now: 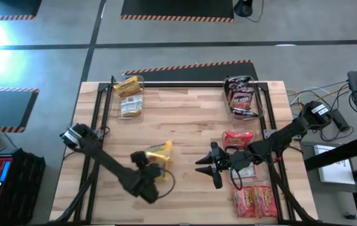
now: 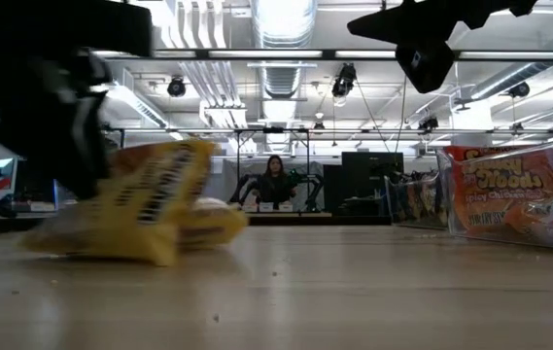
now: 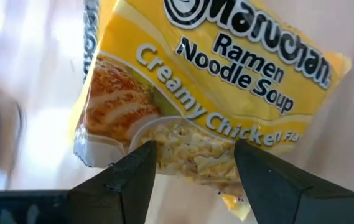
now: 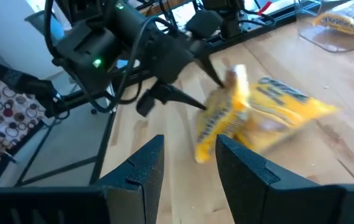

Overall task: Sort Maruchan noodles
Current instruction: Put the yellow noodle pack into the top left transparent bin

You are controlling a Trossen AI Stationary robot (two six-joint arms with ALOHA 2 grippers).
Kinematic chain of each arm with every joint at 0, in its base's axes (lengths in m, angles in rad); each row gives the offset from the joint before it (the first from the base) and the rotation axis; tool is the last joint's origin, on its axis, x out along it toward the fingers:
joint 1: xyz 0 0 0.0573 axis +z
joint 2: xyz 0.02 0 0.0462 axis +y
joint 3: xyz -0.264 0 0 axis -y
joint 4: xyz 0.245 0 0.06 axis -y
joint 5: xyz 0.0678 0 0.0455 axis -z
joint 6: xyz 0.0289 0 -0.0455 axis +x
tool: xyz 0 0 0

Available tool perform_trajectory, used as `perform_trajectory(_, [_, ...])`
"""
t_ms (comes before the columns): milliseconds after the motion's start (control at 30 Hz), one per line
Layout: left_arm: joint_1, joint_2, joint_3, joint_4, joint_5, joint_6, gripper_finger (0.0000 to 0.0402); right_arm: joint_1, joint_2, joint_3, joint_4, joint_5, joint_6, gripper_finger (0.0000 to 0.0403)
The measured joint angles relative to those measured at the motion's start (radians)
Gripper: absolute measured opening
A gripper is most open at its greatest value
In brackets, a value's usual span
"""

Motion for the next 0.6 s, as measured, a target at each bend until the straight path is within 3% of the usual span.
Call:
perform_trajectory(200, [0.124, -0.001, -0.005, 0.198, -0.042, 0.236, 0.0204, -0.010, 0.001, 0.000, 0.000, 0.000, 0.006, 0.0132])
perform_trajectory(333, [0.188, -0.001, -0.014, 0.308, -0.042, 0.362, 0.0204, -0.032, 0.041, 0.002, -0.001, 0.003, 0.117, 0.0132])
perform_trajectory(600, [0.257, -0.008, -0.067, 0.476, -0.003, 0.483, 0.0204, -0.076, 0.162, 0.003, -0.002, -0.013, 0.231, 0.0155])
